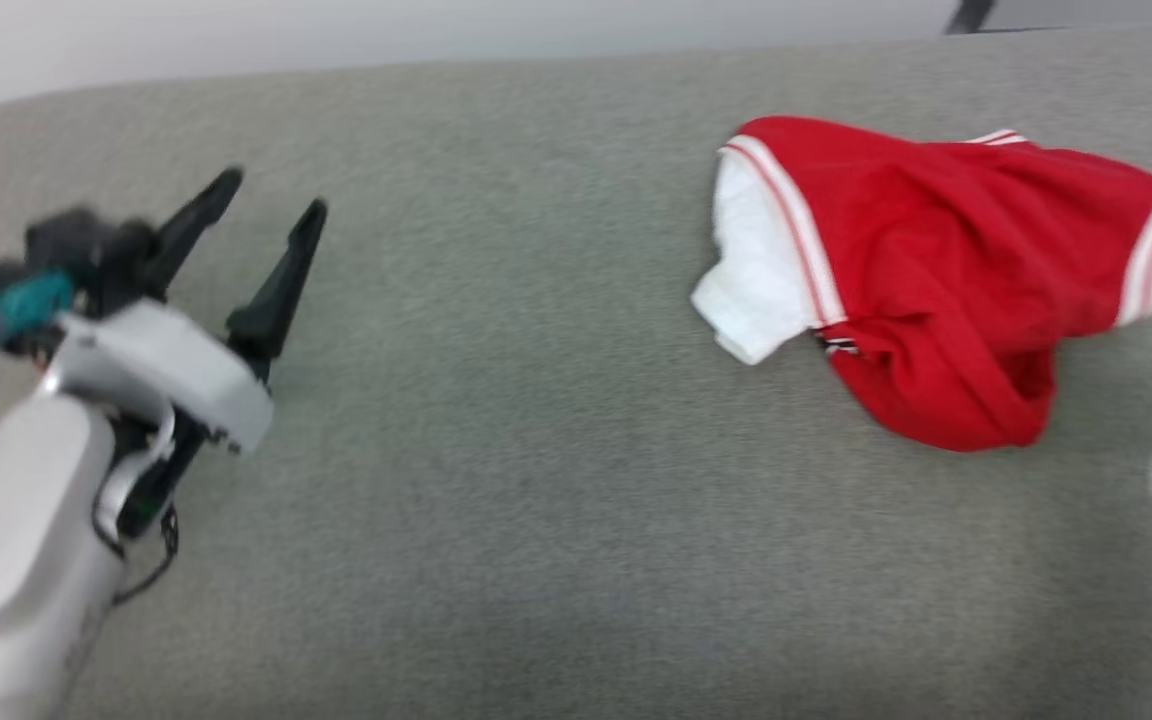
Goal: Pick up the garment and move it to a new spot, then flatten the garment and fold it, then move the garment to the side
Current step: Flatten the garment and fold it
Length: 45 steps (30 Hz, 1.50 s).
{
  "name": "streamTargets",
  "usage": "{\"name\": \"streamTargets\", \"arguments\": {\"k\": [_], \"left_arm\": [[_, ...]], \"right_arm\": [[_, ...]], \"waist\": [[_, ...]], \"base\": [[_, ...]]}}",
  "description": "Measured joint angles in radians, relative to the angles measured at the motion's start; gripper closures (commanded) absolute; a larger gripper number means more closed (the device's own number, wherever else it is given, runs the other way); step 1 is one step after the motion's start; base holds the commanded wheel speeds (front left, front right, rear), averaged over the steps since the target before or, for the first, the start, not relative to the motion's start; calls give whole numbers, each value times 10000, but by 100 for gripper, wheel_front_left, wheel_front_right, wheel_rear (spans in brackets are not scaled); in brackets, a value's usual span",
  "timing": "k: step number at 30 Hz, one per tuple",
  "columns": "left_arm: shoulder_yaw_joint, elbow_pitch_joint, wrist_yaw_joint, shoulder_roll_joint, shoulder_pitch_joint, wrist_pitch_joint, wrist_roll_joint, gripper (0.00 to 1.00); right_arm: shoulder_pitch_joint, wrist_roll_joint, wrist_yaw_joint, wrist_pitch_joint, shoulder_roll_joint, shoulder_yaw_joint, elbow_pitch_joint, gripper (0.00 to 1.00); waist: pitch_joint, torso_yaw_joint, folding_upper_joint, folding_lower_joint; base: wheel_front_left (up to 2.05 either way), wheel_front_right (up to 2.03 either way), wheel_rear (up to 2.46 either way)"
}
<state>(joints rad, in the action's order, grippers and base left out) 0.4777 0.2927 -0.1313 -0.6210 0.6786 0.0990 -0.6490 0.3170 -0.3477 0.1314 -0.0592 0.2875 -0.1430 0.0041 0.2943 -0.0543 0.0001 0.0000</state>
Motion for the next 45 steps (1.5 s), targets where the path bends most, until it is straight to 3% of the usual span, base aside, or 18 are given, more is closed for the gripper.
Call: {"name": "streamTargets", "arguments": {"k": [9,16,23,29,39,40,41,42,45], "left_arm": [[2107,426,0,-100,2752,-2623,-1858,0],[3181,1735,0,688,4221,-5990,-4592,0],[3545,3212,0,1555,5050,-8615,-6174,0],[3983,3785,0,1954,5436,-8970,-6126,0],[4397,4335,0,1885,5625,-9039,-6174,2],[4399,4351,0,1885,5654,-9037,-6194,38],[4416,4353,0,1885,5683,-9005,-6201,86],[4412,4381,0,1902,5699,-8993,-6259,100],[4439,4439,0,1960,5730,-8909,-6380,100]], "right_arm": [[-1358,165,0,485,-1365,460,-1406,0],[-1755,240,0,683,-1785,412,-1825,0],[-1695,236,0,865,-1958,579,-1735,0],[-1494,176,0,1095,-2071,807,-1480,0],[-1225,194,0,1356,-2161,993,-1129,0],[-1225,194,0,1386,-2167,988,-1106,0],[-1225,192,0,1388,-2169,972,-1097,0],[-1224,192,0,1398,-2174,951,-1085,0],[-1223,194,0,1415,-2184,825,-1072,0]], "waist": [[-249,-1053,0,0],[-49,-1887,0,0],[446,-2497,-1,0],[961,-2894,0,0],[1497,-3452,0,0],[1530,-3474,0,0],[1560,-3488,0,0],[1583,-3489,0,0],[1604,-3395,0,0]], "base": [[0,0,0],[0,0,0],[0,0,0],[0,0,0],[0,0,0],[0,0,0],[0,0,0],[0,0,0],[0,0,0]]}}
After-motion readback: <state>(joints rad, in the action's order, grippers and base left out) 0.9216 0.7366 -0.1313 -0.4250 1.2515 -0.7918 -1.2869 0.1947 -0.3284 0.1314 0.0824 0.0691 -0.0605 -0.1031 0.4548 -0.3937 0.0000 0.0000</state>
